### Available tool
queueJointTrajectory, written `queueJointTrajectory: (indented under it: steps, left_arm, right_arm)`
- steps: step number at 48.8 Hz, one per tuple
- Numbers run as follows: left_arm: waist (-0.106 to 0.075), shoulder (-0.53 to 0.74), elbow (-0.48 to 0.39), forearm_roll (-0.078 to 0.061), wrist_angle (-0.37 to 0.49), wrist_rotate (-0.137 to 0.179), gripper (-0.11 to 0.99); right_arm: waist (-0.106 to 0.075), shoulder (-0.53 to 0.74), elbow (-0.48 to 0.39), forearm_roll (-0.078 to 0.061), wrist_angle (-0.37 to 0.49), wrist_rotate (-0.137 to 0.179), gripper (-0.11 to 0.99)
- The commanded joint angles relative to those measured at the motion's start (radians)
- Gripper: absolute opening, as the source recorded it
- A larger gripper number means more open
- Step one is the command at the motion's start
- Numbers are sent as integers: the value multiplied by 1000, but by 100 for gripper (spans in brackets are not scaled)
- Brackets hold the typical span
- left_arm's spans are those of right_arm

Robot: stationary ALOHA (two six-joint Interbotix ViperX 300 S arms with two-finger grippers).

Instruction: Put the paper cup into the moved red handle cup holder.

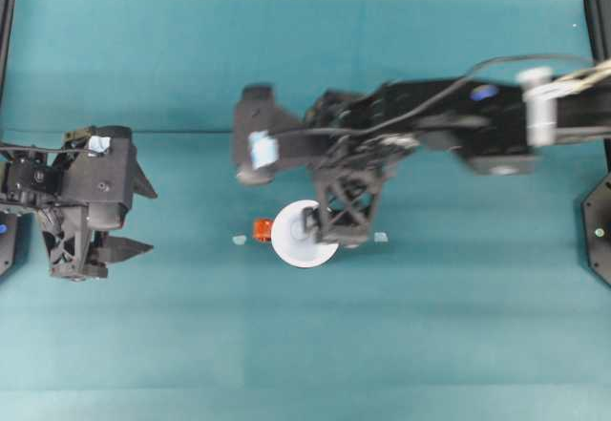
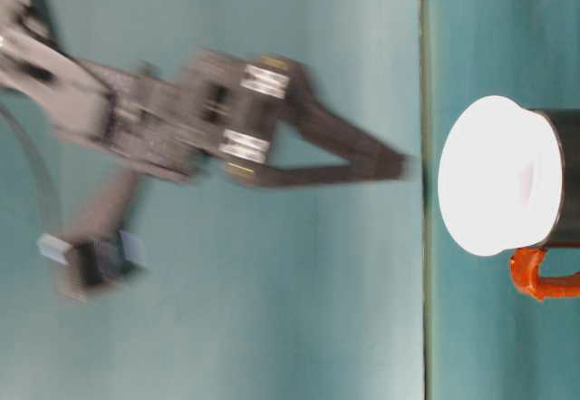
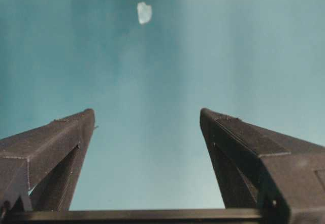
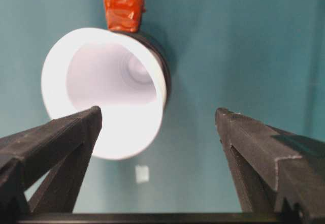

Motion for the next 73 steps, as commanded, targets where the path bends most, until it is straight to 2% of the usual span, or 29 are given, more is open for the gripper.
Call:
queueJointTrajectory:
  steps: [1,16,32,37,44,51,55,61,73]
  left_arm:
    - [-2,-5,-8,2,-6,0,92]
    - [0,-5,-8,3,-6,-2,92]
    - [-2,-5,-8,3,-6,0,92]
    - [-2,-6,-8,3,-6,0,92]
    - [-2,-6,-6,3,-6,0,92]
    - [0,-6,-6,2,-6,0,92]
    - [-2,-6,-5,3,-6,0,92]
    - [0,-6,-5,3,-6,0,92]
    - [-2,-8,-6,3,-6,-2,92]
  right_arm:
    - [3,-80,8,-12,-2,9,80]
    - [3,-213,91,-14,-2,11,80]
    - [2,-347,189,-14,-46,14,80]
    - [2,-396,235,-14,-98,29,80]
    - [-5,-499,337,-14,-265,66,80]
    - [-6,-615,460,-14,-445,69,80]
    - [-5,-675,520,-14,-518,72,80]
    - [-2,-723,574,-14,-532,74,80]
    - [0,-710,589,-12,-522,77,80]
